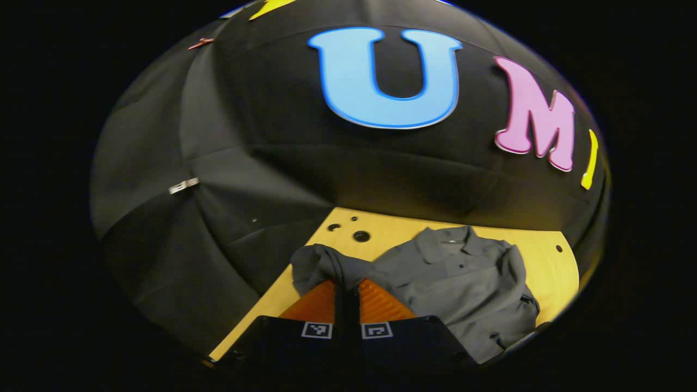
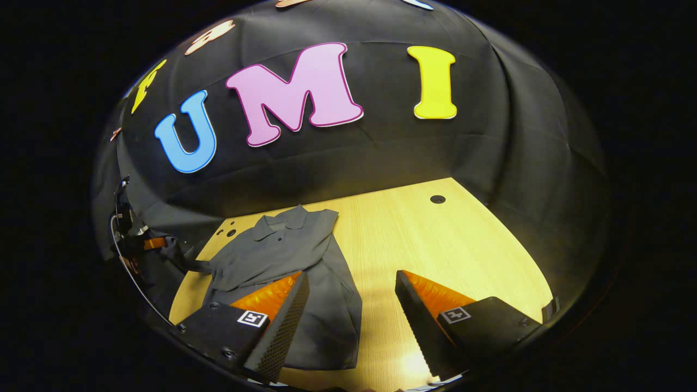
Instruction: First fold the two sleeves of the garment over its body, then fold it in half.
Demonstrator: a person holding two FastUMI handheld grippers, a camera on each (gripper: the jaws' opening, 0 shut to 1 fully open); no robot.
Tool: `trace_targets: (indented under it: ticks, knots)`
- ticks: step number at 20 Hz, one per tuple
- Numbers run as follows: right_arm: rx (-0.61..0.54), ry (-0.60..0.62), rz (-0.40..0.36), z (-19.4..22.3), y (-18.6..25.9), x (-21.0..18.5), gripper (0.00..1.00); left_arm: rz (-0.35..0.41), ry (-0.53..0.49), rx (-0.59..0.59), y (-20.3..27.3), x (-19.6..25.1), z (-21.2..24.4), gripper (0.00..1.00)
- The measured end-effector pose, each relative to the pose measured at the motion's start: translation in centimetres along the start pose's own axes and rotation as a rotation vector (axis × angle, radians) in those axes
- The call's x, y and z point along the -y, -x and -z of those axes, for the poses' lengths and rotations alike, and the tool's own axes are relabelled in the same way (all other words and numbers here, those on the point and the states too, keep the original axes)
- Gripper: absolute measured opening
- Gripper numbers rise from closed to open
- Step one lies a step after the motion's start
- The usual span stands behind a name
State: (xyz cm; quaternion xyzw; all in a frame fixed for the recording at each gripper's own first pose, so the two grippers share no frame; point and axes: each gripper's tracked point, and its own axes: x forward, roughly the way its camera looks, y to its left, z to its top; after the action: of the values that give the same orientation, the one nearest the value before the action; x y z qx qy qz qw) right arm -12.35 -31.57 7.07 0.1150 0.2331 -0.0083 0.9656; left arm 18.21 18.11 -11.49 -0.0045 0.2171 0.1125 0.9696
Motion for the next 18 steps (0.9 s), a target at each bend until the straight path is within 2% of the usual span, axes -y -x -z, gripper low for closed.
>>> trace_targets:
  ticks: [3,8,12,14,17,18]
  knots:
    - [0.001,0.015,0.001,0.1,-0.1,0.8,0.98,0.104,-0.065,0.008,-1.5,6.4,-0.7,0.05]
    - [-0.027,0.025,-0.002,0.6,-0.7,2.0,0.99,0.261,-0.09,-0.033,-3.9,16.8,0.0,0.05]
    - [-0.048,0.019,0.0,0.7,-1.5,3.4,0.99,0.332,-0.112,-0.074,-5.6,22.8,1.8,0.05]
    - [-0.065,0.021,-0.003,1.0,-2.1,4.0,0.99,0.353,-0.118,-0.097,-6.6,25.3,2.7,0.02]
    - [-0.093,0.027,-0.014,1.4,-3.1,4.3,0.99,0.372,-0.084,-0.14,-8.0,28.4,4.2,0.1]
    - [-0.102,0.029,-0.019,1.5,-3.3,4.5,0.99,0.371,-0.068,-0.159,-8.4,29.1,4.8,0.08]
